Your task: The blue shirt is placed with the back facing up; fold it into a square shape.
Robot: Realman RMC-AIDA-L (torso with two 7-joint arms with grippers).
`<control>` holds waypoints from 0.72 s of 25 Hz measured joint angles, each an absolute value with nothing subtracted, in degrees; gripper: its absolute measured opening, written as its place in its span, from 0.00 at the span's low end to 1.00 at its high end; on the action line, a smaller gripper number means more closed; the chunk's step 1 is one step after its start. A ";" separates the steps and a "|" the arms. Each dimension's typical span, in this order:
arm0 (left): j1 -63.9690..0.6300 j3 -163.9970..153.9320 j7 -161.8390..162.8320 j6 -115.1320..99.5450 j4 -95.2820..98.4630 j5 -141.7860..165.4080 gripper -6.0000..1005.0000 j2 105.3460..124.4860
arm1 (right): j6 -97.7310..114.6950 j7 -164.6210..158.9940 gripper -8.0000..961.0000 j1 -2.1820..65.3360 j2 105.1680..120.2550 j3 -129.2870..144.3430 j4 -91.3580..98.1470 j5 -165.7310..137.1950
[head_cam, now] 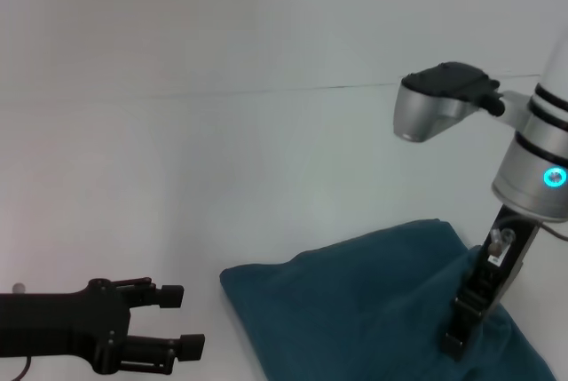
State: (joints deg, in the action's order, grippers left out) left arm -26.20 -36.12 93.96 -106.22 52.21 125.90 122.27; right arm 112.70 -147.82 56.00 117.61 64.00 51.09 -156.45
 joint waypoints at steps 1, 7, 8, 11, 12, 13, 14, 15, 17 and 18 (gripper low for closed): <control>-26.25 -36.12 93.89 -106.19 52.13 125.92 0.90 122.20 | 113.28 -147.95 0.17 55.94 117.41 63.73 51.73 -156.54; -26.70 -36.12 93.80 -105.52 52.01 125.97 0.90 121.99 | 113.95 -148.59 0.43 55.30 116.20 63.93 52.93 -157.36; -26.80 -36.12 93.79 -105.44 51.99 125.98 0.90 121.97 | 113.96 -148.49 0.48 55.22 115.94 63.89 52.93 -157.39; -27.10 -36.12 93.78 -105.38 51.96 126.00 0.90 121.91 | 113.96 -148.34 0.58 54.99 115.42 63.76 52.93 -157.42; -27.21 -36.12 93.78 -105.35 51.95 126.01 0.90 121.91 | 113.96 -148.31 0.58 54.90 115.34 63.69 52.93 -157.42; -27.33 -36.12 93.78 -105.32 51.94 126.02 0.90 121.90 | 113.93 -148.29 0.58 54.85 115.29 63.62 52.93 -157.43; -27.58 -36.12 93.78 -105.17 51.94 126.03 0.90 121.85 | 113.86 -148.26 0.58 54.76 115.27 63.59 52.93 -157.44; -27.68 -36.12 93.78 -105.08 51.94 126.04 0.90 121.83 | 113.87 -148.14 0.58 54.65 115.26 63.58 52.93 -157.45; -27.77 -36.12 93.78 -104.96 51.94 126.04 0.90 121.82 | 113.90 -147.93 0.58 54.62 115.24 63.57 52.93 -157.46; -27.81 -36.15 93.78 -104.85 51.94 126.04 0.90 121.82 | 113.97 -147.71 0.58 54.58 115.14 63.50 52.93 -157.47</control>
